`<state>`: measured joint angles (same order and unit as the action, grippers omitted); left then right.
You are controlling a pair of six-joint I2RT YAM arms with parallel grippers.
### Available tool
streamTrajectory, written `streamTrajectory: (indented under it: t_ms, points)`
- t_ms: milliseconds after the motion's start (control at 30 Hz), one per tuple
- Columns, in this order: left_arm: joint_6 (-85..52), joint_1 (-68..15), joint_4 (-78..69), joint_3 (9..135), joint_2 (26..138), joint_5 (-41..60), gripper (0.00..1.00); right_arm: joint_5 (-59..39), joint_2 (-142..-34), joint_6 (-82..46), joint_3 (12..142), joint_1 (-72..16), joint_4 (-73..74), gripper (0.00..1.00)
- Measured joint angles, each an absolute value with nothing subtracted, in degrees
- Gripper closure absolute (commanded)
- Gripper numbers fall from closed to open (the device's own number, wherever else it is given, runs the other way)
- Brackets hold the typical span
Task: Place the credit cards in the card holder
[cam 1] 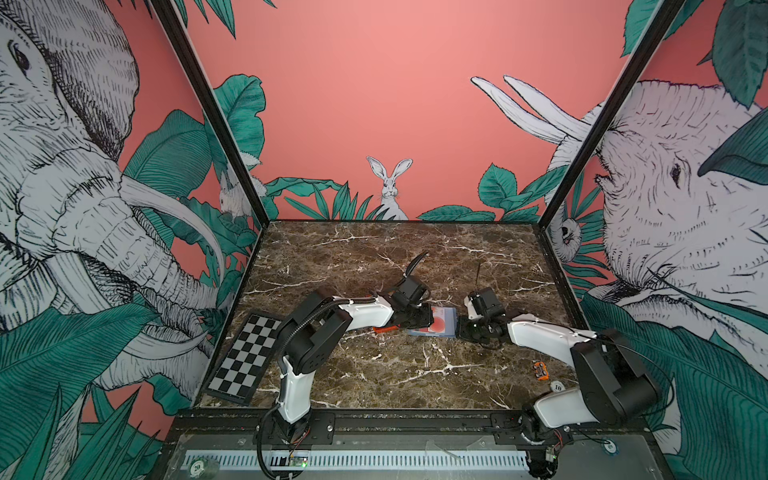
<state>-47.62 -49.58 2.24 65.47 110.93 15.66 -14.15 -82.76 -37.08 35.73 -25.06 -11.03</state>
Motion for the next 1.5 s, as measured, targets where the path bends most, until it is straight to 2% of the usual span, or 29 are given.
streamTrajectory:
  t_ms: [1167, 1500]
  points:
    - [-49.45, -51.37, 2.24, 69.14, 114.06, 16.08, 0.76, -14.13, -82.74, -37.12, 35.68, -25.06, -10.98, 0.9]
    - [-51.33, -52.93, -1.15, 67.22, 113.99, 16.95, 0.76, -13.72, -78.78, -37.17, 32.97, -25.06, -12.91, 0.9]
